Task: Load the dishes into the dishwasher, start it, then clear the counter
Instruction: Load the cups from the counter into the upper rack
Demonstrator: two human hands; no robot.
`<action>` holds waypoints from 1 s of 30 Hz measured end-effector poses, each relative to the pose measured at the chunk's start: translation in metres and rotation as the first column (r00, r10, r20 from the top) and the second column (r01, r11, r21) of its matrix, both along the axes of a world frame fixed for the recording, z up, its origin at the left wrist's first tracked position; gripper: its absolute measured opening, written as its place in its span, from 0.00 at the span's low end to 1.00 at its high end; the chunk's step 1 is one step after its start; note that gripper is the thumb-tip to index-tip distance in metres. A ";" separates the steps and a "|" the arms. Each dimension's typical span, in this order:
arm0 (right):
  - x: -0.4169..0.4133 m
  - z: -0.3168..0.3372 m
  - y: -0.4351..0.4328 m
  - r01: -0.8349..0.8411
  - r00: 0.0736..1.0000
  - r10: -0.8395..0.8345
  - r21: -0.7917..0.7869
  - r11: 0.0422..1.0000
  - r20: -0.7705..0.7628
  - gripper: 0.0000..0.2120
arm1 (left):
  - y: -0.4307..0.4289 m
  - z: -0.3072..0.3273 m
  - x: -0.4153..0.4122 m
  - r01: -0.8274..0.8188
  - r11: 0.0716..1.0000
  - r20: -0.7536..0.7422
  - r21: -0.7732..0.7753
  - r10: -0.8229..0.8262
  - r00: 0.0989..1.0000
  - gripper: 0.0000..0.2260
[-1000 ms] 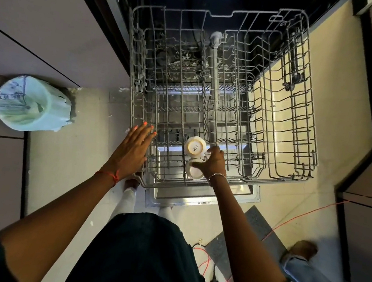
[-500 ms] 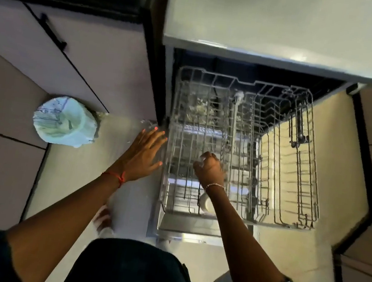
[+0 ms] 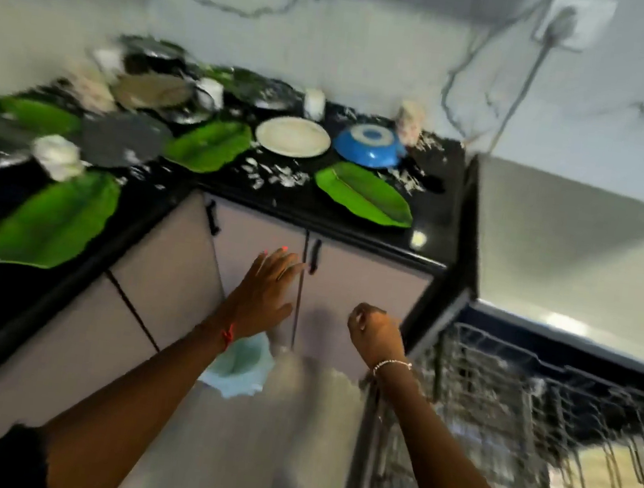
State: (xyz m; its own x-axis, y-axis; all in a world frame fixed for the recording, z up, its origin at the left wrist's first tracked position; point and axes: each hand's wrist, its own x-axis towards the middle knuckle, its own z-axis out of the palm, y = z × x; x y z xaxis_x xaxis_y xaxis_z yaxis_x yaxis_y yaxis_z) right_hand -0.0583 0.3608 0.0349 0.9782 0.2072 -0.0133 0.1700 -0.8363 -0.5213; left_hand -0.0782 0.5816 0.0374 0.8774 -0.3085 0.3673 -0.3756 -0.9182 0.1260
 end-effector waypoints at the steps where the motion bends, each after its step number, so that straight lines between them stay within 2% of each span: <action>1: 0.007 0.009 0.020 -0.038 0.999 0.038 0.004 0.999 0.022 0.09 | 0.023 0.013 0.000 -0.032 0.999 0.018 0.000 0.032 0.999 0.26; 7: 0.045 0.052 0.105 -0.233 0.963 0.237 -0.045 0.971 0.124 0.09 | 0.128 0.063 0.009 -0.223 0.973 0.010 0.064 0.223 0.975 0.26; 11: 0.072 0.072 0.153 -0.290 0.941 0.295 -0.052 0.956 0.168 0.11 | 0.176 0.073 0.011 -0.338 0.939 0.002 0.065 0.338 0.941 0.25; 15: 0.104 0.075 0.202 -0.354 0.912 0.359 -0.063 0.933 0.200 0.10 | 0.221 0.069 0.021 -0.395 0.919 -0.083 -0.018 0.392 0.916 0.22; 19: 0.146 0.077 0.254 -0.419 0.886 0.422 -0.059 0.906 0.193 0.09 | 0.272 0.060 0.040 -0.527 0.846 -0.183 -0.081 0.507 0.842 0.23; 23: 0.201 0.082 0.303 -0.485 0.854 0.481 -0.029 0.874 0.197 0.10 | 0.320 0.058 0.071 -0.683 0.730 -0.237 0.027 0.669 0.705 0.23; 25: 0.232 0.086 0.324 -0.492 0.851 0.493 -0.054 0.869 0.179 0.10 | 0.344 0.059 0.088 -0.716 0.698 -0.249 0.024 0.698 0.672 0.24; 26: 0.247 0.088 0.334 -0.503 0.844 0.509 -0.079 0.861 0.172 0.11 | 0.356 0.061 0.096 -0.720 0.690 -0.296 0.076 0.705 0.645 0.26; 28: 0.272 0.094 0.351 -0.524 0.828 0.536 -0.110 0.844 0.167 0.11 | 0.379 0.063 0.108 -0.682 0.678 -0.357 0.275 0.731 0.582 0.32; 30: 0.302 0.099 0.367 -0.532 0.824 0.541 -0.100 0.841 0.167 0.11 | 0.393 0.070 0.122 -0.625 0.641 -0.371 0.445 0.767 0.523 0.33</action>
